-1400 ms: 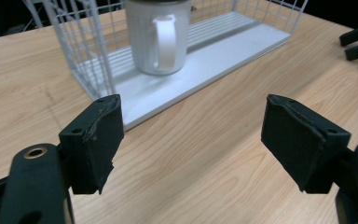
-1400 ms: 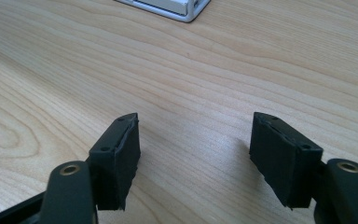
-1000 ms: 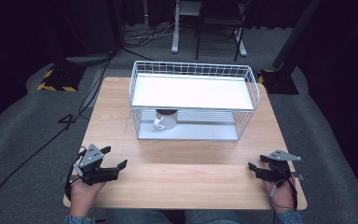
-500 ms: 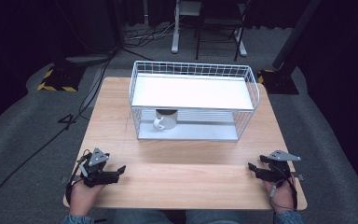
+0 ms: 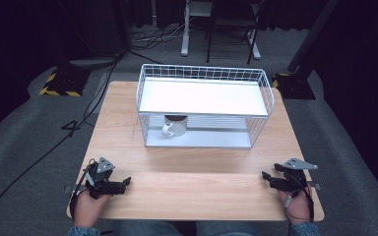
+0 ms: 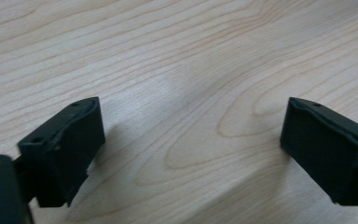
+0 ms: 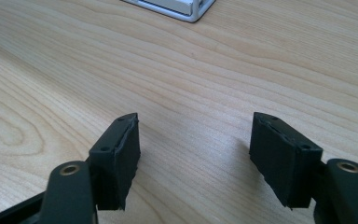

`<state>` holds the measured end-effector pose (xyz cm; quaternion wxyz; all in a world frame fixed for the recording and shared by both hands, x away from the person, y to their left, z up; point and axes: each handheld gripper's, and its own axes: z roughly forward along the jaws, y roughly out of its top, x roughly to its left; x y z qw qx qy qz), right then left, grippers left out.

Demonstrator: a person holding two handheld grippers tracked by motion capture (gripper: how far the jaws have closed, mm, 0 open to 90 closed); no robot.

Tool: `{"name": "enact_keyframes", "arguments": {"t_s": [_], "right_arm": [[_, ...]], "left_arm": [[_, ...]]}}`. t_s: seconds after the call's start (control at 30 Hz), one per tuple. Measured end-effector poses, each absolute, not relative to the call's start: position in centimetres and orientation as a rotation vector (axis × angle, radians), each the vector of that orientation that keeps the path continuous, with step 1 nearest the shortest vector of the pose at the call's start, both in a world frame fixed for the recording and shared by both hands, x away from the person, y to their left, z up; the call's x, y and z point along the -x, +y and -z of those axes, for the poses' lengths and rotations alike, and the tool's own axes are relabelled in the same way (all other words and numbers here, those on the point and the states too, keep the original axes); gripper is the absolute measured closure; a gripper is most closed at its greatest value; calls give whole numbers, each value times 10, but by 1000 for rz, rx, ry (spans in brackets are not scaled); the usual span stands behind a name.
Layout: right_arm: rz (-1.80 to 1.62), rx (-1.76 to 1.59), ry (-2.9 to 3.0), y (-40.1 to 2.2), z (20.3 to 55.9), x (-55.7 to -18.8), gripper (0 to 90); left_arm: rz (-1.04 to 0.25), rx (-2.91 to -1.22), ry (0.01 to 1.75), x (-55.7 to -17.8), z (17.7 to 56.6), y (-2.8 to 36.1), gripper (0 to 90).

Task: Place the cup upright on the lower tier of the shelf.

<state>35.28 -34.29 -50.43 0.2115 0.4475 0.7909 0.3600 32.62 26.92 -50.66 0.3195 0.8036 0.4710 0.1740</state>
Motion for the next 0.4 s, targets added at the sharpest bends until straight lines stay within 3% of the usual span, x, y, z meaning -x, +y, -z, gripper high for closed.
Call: {"name": "enact_keyframes", "arguments": {"t_s": [0.4], "right_arm": [[-999,-1243,2198,-343,504,-353,335]], "left_arm": [[-462,-2093,1273,-326,507,268,33]]}}
